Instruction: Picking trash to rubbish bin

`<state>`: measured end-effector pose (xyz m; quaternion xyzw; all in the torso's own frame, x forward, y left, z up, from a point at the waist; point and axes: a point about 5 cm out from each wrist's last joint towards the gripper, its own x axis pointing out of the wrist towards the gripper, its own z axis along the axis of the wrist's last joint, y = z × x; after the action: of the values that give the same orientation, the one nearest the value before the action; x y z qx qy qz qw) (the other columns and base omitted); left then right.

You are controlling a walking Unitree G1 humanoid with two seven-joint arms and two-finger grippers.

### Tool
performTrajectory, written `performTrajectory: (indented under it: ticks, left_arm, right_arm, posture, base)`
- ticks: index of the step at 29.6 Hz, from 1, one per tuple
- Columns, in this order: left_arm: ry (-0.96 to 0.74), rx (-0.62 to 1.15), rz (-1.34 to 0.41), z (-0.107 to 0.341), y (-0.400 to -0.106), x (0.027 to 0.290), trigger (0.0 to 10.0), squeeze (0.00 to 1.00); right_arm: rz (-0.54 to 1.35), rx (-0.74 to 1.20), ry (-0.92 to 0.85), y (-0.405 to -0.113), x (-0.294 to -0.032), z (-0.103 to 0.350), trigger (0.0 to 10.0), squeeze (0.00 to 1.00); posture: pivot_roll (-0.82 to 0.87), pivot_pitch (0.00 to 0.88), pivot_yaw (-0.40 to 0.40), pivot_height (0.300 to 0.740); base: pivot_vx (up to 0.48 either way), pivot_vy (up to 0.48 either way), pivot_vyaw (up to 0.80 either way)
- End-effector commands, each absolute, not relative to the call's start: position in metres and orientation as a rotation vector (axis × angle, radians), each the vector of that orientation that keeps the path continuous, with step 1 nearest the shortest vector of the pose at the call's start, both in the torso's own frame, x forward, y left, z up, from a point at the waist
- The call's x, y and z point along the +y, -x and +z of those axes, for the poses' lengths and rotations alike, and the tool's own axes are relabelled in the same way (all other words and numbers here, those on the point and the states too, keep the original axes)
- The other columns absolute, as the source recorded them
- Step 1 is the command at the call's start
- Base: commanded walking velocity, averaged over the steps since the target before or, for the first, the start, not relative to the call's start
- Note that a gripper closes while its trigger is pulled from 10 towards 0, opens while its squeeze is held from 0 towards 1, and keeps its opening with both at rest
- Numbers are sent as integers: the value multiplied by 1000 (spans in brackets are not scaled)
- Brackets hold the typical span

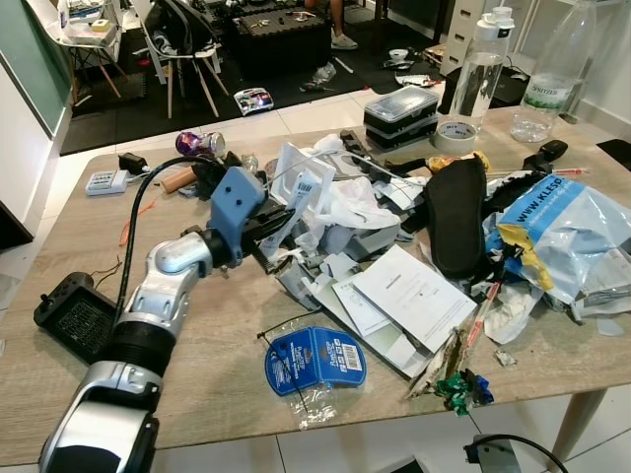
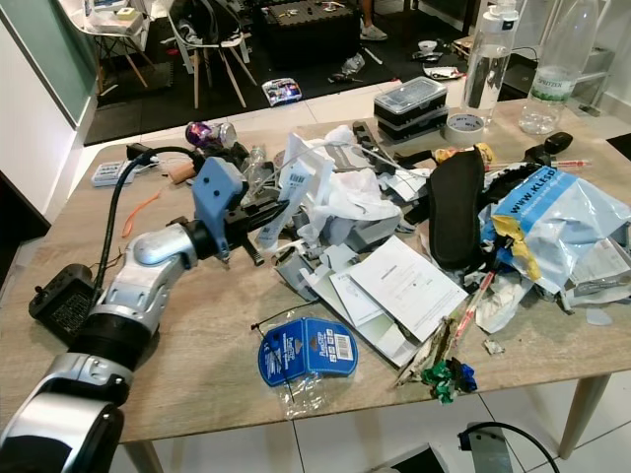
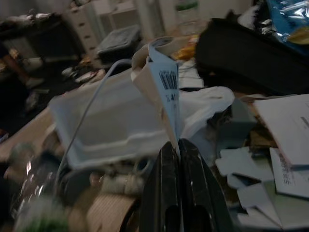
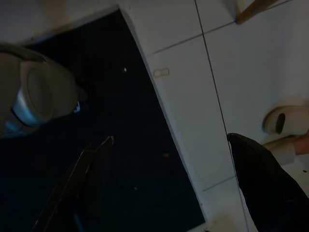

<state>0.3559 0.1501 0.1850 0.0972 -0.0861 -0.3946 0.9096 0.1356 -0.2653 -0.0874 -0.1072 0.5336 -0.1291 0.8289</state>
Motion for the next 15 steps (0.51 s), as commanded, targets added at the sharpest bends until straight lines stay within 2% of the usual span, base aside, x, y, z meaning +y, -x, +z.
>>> performTrajectory:
  ticks: [1,4,15]
  left_arm:
    - [-123,-214,-815,193,-351,163,10000,0]
    - [-5,-281,-848,206,-344,170,10000,0]
    - [44,-251,-1005,199,-321,171,10000,0]
  right_arm:
    - [-274,1145,210,-131,-261,-90,10000,0]
    - [-272,1145,210,-131,-261,-90,10000,0]
    - [-270,1130,214,-132,-261,-90,10000,0]
  posture:
    - [-77,75,88,740]
    - [-77,75,88,740]
    - [-65,75,84,740]
  base:
    - [-480,0,0]
    - [-480,0,0]
    - [-461,0,0]
